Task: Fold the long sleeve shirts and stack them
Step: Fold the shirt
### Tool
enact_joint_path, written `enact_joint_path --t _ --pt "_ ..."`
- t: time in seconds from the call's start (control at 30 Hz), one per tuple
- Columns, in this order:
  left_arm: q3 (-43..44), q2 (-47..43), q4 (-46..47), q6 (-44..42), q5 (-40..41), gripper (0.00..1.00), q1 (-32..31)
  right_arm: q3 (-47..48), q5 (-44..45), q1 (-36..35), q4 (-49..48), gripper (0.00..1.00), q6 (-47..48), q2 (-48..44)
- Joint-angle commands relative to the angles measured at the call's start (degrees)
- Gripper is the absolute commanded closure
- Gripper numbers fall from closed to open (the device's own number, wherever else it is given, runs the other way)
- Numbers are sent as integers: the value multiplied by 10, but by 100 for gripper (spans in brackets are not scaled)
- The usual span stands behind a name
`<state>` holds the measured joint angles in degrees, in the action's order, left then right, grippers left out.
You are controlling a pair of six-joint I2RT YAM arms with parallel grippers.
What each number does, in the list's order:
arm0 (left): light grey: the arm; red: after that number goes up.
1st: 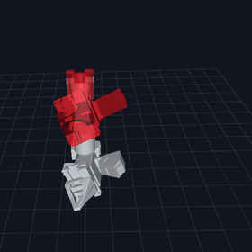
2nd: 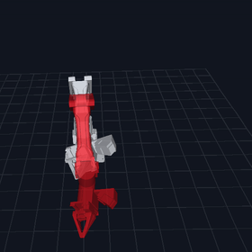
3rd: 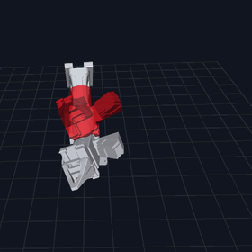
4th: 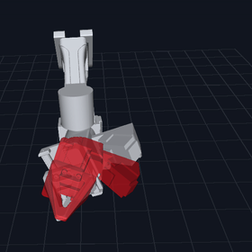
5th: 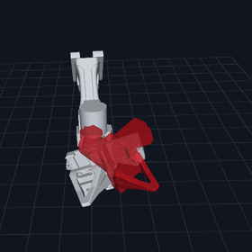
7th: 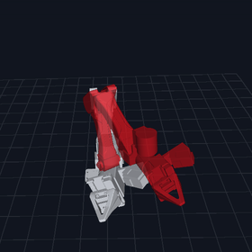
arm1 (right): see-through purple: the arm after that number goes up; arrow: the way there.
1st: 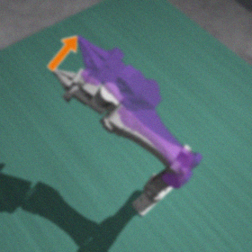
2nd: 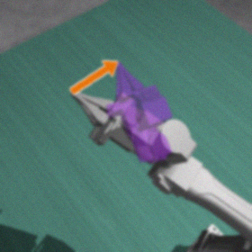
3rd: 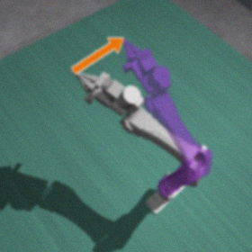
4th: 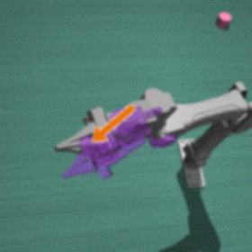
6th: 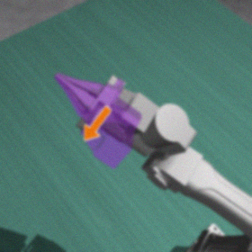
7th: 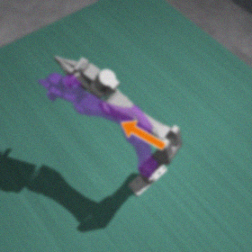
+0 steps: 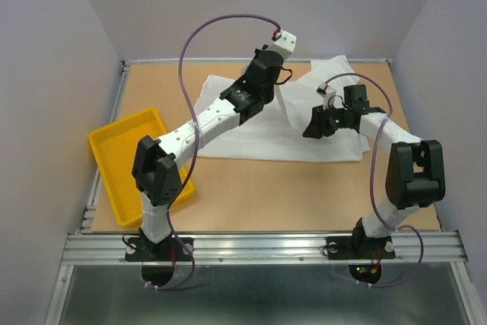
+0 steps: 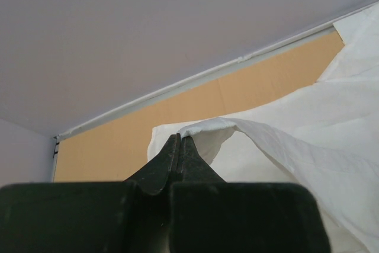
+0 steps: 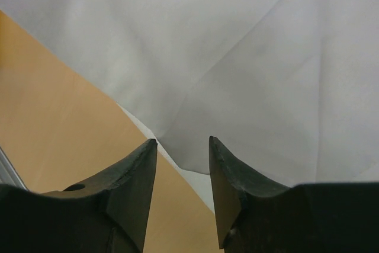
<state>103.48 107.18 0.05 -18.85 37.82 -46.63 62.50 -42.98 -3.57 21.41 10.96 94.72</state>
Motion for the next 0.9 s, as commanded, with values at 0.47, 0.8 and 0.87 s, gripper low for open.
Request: enact_joint_path --t 0.47,0.8,0.87 --pt "33 -4 13 10 11 100 0 -112 271 -54 -8 57 -144 -100" --pt "-56 -57 14 76 -17 100 0 -175 405 -53 -8 58 -310 -114" --pt "-86 -75 6 107 -21 100 -1 -180 412 -53 -8 59 -339 -130"
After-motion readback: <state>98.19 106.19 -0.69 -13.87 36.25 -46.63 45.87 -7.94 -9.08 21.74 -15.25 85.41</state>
